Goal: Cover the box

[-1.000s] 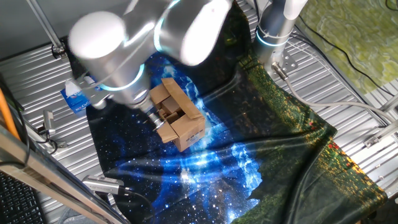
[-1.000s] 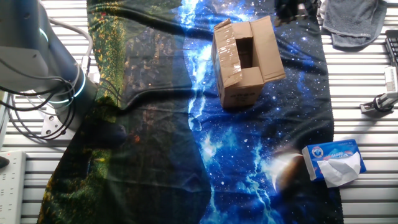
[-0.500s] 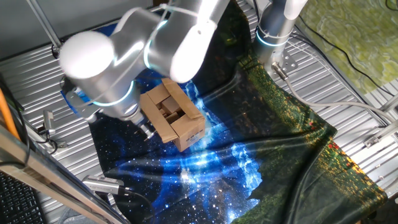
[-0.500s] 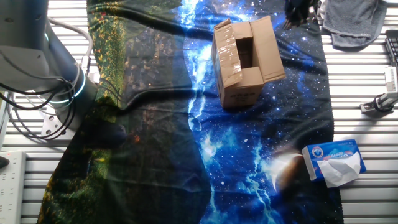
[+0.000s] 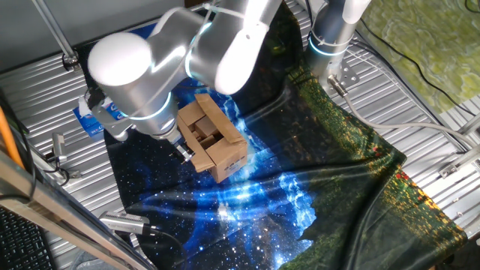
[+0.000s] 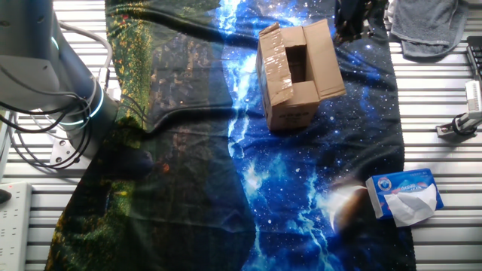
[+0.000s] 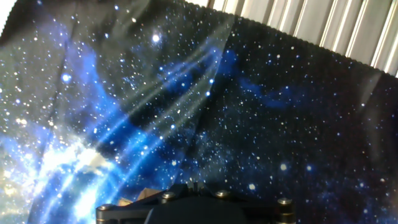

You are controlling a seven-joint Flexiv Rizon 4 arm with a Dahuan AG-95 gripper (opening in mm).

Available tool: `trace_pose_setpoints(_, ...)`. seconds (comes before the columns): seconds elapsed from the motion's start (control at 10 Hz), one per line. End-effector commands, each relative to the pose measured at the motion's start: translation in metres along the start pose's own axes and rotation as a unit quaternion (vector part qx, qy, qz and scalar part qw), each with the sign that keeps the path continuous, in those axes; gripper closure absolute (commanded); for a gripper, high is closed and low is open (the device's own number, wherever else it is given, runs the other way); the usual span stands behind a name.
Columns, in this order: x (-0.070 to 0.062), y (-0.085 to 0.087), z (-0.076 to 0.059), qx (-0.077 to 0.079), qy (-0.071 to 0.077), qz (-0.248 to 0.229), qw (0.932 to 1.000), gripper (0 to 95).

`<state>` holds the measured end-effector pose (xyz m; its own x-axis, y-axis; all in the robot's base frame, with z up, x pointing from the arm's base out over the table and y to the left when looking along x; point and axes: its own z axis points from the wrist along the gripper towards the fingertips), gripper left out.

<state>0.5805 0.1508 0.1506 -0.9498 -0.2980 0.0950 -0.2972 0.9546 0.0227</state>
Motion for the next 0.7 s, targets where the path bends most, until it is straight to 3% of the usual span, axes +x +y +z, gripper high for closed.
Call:
trace_pose_setpoints(0.1,0.0,0.0,0.002,-0.002,0.005,-0.003,1.0,95.0)
trace_pose_setpoints(0.3,0.011,0.0,0.005,-0.006,0.008,-0.008,0.9999,95.0)
trace_pose_setpoints(0.7,0.022,0.006,-0.013,-0.01,0.02,-0.013,0.9997,95.0)
